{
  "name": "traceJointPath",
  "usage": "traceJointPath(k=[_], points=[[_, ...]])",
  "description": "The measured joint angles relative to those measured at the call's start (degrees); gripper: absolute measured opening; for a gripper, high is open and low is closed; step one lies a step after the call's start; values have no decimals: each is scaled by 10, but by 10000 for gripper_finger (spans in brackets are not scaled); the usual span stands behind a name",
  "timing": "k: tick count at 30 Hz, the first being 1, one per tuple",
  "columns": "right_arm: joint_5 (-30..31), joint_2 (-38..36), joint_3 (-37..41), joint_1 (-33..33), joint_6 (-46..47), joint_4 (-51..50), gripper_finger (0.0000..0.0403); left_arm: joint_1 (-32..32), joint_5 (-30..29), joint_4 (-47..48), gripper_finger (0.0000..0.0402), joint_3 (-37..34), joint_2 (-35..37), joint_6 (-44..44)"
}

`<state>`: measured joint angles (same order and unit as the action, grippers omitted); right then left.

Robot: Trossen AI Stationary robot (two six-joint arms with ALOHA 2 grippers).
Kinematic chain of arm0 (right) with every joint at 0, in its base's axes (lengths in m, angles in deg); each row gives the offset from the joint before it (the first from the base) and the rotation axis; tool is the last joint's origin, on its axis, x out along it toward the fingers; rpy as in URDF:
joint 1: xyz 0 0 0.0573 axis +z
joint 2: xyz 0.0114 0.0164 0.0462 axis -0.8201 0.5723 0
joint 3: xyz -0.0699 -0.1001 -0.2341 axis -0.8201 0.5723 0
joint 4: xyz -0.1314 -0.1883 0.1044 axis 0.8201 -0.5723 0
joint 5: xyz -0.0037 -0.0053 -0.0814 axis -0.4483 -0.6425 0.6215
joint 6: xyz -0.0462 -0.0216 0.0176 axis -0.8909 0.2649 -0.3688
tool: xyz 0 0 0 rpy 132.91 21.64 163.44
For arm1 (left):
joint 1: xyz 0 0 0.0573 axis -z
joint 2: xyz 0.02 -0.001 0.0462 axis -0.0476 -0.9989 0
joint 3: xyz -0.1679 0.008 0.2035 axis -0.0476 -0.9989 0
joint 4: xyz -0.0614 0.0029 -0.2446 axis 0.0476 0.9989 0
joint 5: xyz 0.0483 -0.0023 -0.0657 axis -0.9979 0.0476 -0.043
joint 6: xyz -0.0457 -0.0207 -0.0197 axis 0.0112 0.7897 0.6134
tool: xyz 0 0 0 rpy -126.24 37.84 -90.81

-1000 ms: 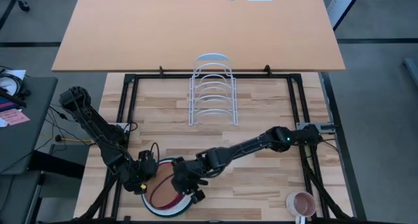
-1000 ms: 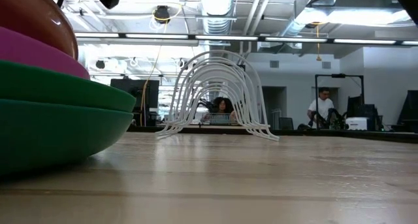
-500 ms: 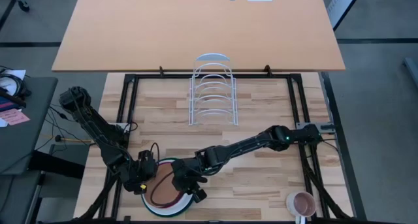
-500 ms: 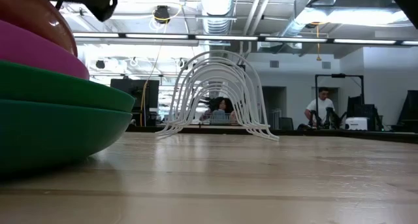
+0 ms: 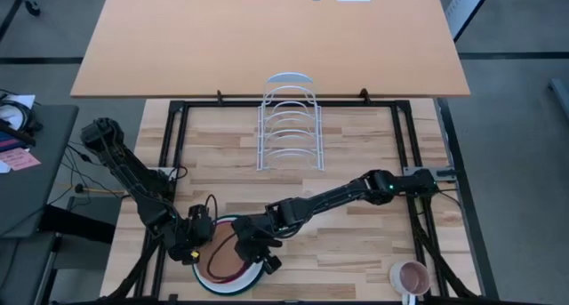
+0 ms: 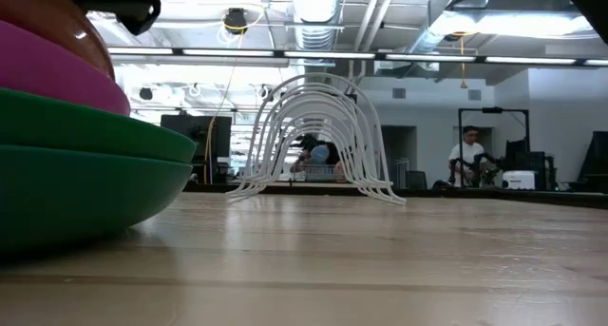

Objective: Sort dishes
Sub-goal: Put the orange plate on the dish rack

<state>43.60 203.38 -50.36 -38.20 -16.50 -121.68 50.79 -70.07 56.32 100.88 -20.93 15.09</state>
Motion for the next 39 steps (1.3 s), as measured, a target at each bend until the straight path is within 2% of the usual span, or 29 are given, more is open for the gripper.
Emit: traceJointPath(k=[7,9,16,22,30,39], points=[[-20,0,0,0,3,8,17,0,-11,1,0,0,0,0],[-32,0,0,0,5,13,8,0,-19,1,0,0,0,0],[-47,0,0,-1,4,12,3,0,-10,7,0,16,0,-37],[-54,0,0,-2,14,7,1,0,-5,62,0,89,0,-95],[-52,0,0,-1,42,8,0,0,-99,214,0,201,1,-119],[-52,0,-32,-3,37,-20,0,1,-159,296,0,272,2,-132]])
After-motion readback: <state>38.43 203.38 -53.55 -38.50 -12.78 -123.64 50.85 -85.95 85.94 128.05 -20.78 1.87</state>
